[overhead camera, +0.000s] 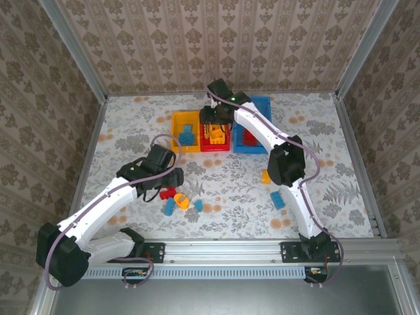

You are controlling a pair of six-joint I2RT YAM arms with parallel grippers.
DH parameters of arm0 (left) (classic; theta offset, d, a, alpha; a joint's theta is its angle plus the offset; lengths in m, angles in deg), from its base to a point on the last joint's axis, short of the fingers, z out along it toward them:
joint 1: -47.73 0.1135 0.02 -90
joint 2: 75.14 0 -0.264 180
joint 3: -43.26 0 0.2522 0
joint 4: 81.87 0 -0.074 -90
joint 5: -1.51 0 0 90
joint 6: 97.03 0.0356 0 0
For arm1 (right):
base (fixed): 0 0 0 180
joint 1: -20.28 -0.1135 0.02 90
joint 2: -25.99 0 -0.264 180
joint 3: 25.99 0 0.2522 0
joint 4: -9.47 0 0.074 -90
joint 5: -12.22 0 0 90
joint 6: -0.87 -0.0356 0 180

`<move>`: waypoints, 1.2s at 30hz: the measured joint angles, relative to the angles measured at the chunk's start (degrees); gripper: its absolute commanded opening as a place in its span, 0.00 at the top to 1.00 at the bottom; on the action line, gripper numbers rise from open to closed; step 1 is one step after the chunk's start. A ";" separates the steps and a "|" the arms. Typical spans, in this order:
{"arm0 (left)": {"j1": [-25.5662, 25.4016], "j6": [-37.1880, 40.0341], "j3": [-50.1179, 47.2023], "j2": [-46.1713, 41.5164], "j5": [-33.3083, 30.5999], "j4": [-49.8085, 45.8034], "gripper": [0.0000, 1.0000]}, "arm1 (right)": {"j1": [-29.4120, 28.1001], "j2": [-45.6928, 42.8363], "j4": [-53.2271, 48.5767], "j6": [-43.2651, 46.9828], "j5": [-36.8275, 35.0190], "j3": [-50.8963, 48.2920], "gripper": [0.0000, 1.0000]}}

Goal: Sort the legos into containers by color

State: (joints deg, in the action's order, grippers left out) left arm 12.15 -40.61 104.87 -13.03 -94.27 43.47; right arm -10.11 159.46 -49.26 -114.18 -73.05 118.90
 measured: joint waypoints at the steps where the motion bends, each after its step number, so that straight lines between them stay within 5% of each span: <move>1: 0.11 -0.17 0.00 -0.17 0.09 -0.13 0.36 | -0.20 -2.51 1.29 0.31 -0.11 -2.62 0.45; 7: -0.57 1.40 -0.13 -0.48 3.54 0.00 0.38 | -2.21 -21.53 12.57 3.06 -0.92 -25.70 0.44; 13: -10.40 12.98 -0.55 2.69 7.02 2.40 0.36 | -3.76 -37.40 19.98 4.15 -0.02 -50.77 0.38; 18: -18.99 21.03 4.44 14.80 8.28 6.32 0.33 | -2.58 -51.80 16.85 2.47 -2.12 -65.05 0.33; 27: -29.92 22.82 33.81 44.81 8.22 11.98 0.32 | 7.43 -72.57 3.91 -2.45 -12.63 -67.60 0.28; 36: -34.12 21.99 54.58 60.13 9.07 7.48 0.30 | 17.59 -74.71 -12.68 -7.39 -22.03 -60.94 0.22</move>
State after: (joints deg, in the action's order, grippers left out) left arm -21.97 -18.63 159.45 47.09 -85.20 50.94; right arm 7.48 84.75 -61.94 -121.57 -95.08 57.97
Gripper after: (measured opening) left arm 0.703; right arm 0.770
